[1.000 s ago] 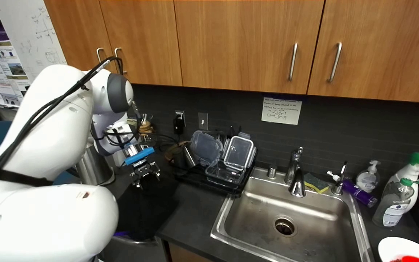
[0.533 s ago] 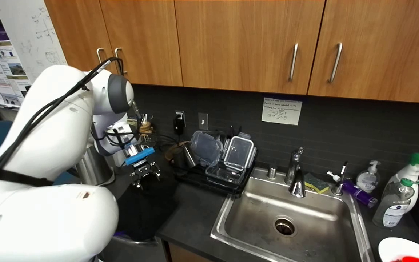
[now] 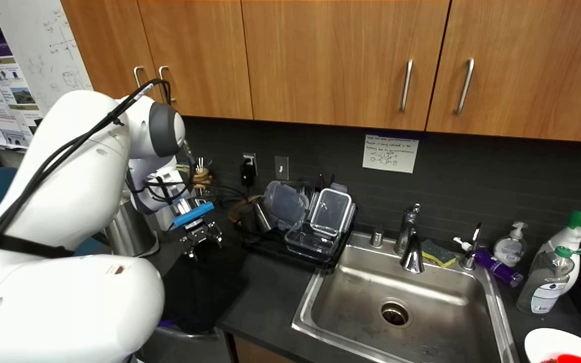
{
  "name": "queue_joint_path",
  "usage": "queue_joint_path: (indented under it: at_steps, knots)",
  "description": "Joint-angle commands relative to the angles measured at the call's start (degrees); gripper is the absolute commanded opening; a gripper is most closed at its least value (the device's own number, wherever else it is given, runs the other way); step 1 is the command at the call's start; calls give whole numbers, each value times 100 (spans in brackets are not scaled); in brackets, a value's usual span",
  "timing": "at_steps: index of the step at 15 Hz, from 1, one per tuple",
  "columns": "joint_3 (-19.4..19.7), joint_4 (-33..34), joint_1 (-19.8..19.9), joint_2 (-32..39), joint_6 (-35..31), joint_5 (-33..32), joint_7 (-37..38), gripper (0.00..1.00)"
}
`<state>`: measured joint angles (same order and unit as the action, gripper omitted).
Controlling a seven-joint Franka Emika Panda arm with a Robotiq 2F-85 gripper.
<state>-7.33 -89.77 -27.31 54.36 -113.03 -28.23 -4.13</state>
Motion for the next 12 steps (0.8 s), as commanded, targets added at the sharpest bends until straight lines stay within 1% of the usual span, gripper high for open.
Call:
queue_joint_path:
  at_steps: [1, 6, 12]
  knots:
    - [63, -229, -178, -350, -7, -135, 364, 100]
    - [7, -795, -230, -610, -448, 35, 1160, 100]
    - [10, -1586, -310, -786, -1199, 126, 2148, 100]
